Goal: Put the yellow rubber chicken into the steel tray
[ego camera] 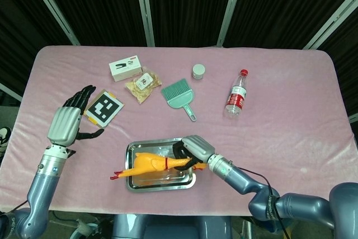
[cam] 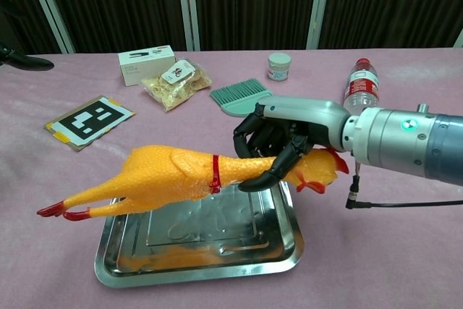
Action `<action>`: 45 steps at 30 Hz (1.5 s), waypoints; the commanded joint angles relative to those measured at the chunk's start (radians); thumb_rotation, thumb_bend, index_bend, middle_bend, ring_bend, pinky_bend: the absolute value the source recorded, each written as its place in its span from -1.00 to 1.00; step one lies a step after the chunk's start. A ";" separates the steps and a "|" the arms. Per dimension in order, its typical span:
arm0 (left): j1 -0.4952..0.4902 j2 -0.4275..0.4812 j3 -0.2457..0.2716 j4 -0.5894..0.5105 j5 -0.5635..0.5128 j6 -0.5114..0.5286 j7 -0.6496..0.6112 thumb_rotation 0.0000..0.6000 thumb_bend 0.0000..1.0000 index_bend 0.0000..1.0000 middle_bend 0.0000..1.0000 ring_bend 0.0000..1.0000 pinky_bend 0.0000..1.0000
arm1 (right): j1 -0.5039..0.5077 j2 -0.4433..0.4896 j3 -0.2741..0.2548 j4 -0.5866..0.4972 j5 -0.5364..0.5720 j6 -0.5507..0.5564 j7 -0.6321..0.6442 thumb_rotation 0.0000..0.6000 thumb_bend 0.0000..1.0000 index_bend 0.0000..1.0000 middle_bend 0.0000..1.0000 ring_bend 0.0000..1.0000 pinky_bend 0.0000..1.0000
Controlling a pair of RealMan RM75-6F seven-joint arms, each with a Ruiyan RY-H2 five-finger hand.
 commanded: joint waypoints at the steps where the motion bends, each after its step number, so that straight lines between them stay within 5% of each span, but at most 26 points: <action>1: 0.002 -0.001 0.000 0.003 -0.001 -0.004 -0.002 0.98 -1.00 -1.00 -0.92 -0.81 -0.59 | 0.008 -0.019 0.006 0.012 0.017 -0.005 -0.028 1.00 -0.50 0.97 0.69 0.43 0.65; 8: 0.006 -0.003 -0.004 0.012 -0.005 -0.014 -0.010 0.98 -1.00 -1.00 -0.92 -0.81 -0.59 | 0.014 -0.016 -0.002 0.015 0.020 -0.017 -0.058 1.00 -0.50 0.48 0.25 0.02 0.15; 15: 0.008 -0.004 -0.011 0.010 -0.002 -0.013 -0.008 0.97 -1.00 -1.00 -0.93 -0.81 -0.59 | 0.042 0.025 -0.023 -0.018 -0.001 -0.082 -0.064 1.00 -0.52 -0.50 -0.36 -0.62 -0.42; 22: 0.012 -0.003 -0.017 0.009 -0.007 -0.014 -0.009 0.98 -1.00 -1.00 -0.95 -0.87 -0.61 | 0.045 0.037 -0.014 -0.031 0.006 -0.080 -0.056 1.00 -0.81 -0.96 -0.71 -0.94 -0.73; 40: 0.020 0.000 -0.030 0.012 -0.008 -0.013 -0.021 0.97 -1.00 -1.00 -0.95 -0.87 -0.62 | 0.022 0.071 0.016 -0.066 -0.007 0.002 -0.031 1.00 -0.98 -1.00 -0.89 -1.00 -0.85; 43: 0.023 0.006 -0.033 0.013 -0.008 -0.012 -0.026 0.99 -1.00 -1.00 -0.95 -0.87 -0.62 | -0.007 0.109 0.027 -0.086 -0.023 0.065 -0.021 1.00 -0.97 -0.89 -0.74 -0.85 -0.67; 45: 0.029 0.011 -0.033 0.017 -0.007 -0.002 -0.022 1.00 -1.00 -1.00 -0.95 -0.87 -0.62 | -0.033 0.136 0.036 -0.094 -0.030 0.116 -0.007 1.00 -0.85 -0.62 -0.51 -0.63 -0.48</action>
